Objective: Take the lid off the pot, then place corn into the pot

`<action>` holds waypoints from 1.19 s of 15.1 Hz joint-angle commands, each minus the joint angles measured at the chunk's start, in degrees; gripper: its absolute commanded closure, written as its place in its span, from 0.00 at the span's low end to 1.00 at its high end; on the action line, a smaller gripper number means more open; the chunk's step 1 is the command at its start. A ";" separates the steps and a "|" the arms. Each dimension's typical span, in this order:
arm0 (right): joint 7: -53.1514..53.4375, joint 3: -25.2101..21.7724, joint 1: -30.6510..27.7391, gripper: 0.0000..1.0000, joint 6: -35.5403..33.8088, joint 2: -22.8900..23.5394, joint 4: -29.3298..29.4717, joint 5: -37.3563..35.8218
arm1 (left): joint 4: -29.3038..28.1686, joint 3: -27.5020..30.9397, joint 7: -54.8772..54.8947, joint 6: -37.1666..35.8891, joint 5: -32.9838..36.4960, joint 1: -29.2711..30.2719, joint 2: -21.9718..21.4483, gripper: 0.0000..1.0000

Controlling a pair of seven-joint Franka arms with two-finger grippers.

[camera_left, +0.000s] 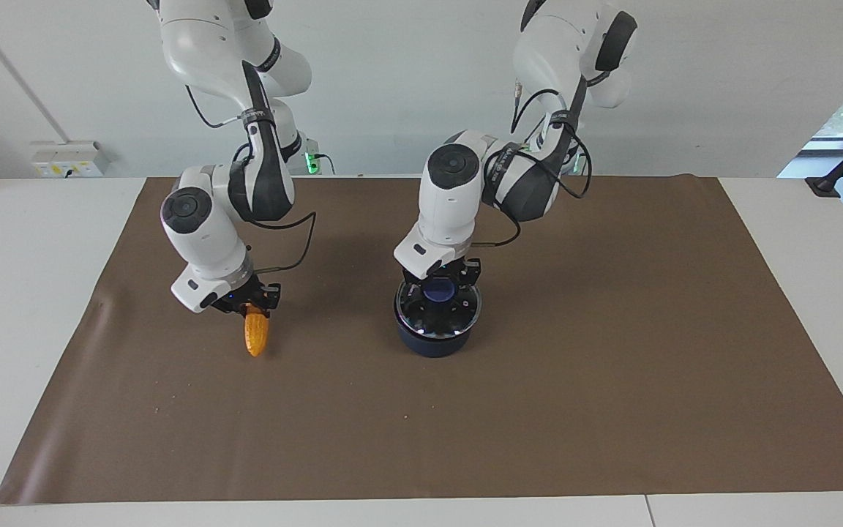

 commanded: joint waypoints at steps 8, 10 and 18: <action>22.63 0.62 13.70 1.00 -26.55 6.59 29.26 0.56 | -1.86 0.20 22.82 -14.27 -6.03 30.09 -13.38 1.00; 29.48 1.06 18.52 1.00 -25.09 7.74 31.31 3.36 | -7.22 0.37 30.40 -11.64 -5.50 36.26 -15.23 1.00; 41.30 1.15 30.50 1.00 -8.30 12.58 27.81 -2.68 | -28.16 0.55 38.50 9.64 -0.23 40.68 -16.82 1.00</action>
